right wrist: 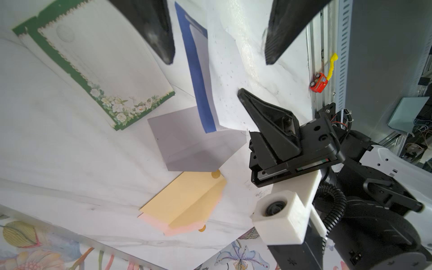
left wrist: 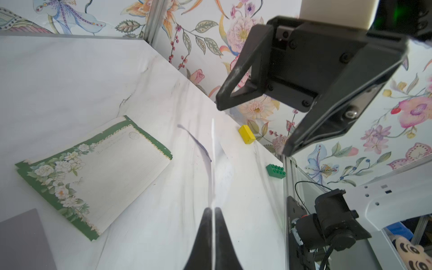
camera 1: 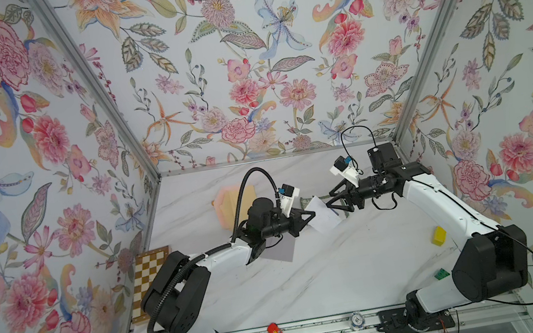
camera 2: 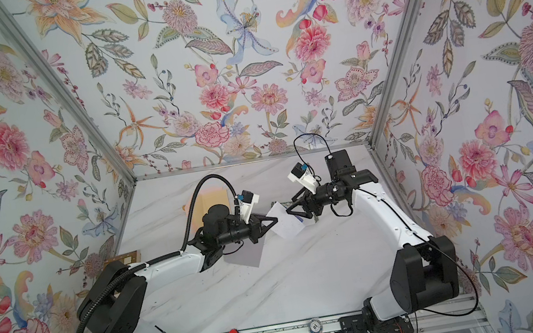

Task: Fold the letter paper in half and place it into the envelope
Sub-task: Pick up the letter paper from the center of the board.

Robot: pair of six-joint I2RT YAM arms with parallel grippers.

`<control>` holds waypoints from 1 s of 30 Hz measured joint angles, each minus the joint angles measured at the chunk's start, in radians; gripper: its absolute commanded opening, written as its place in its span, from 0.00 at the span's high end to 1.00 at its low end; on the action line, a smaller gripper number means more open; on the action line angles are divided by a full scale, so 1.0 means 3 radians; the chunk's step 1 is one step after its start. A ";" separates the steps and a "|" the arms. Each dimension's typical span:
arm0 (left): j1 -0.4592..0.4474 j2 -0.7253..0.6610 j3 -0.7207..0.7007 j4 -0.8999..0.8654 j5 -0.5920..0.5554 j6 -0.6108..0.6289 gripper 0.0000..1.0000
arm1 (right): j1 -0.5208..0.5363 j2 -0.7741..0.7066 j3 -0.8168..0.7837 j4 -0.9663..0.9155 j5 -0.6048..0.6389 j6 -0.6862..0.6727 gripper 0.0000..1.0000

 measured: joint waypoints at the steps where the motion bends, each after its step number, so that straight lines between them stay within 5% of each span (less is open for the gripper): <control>1: 0.0004 0.0000 0.0033 -0.0126 0.0029 0.0090 0.98 | 0.0000 0.0050 0.0057 -0.0086 0.0018 -0.0070 0.35; 10: 0.0005 0.0000 0.0151 -0.0730 0.0126 0.0576 0.99 | 0.0161 0.0462 0.0294 -0.0554 0.0167 -0.0369 0.30; 23: 0.0005 -0.0056 0.0173 -0.0772 0.0125 0.0650 1.00 | 0.0327 0.0729 0.0348 -0.0715 0.0259 -0.0486 0.25; 30: 0.0005 -0.0090 0.0169 -0.0659 0.0151 0.0581 1.00 | 0.0336 0.0759 0.0348 -0.0717 0.0230 -0.0628 0.40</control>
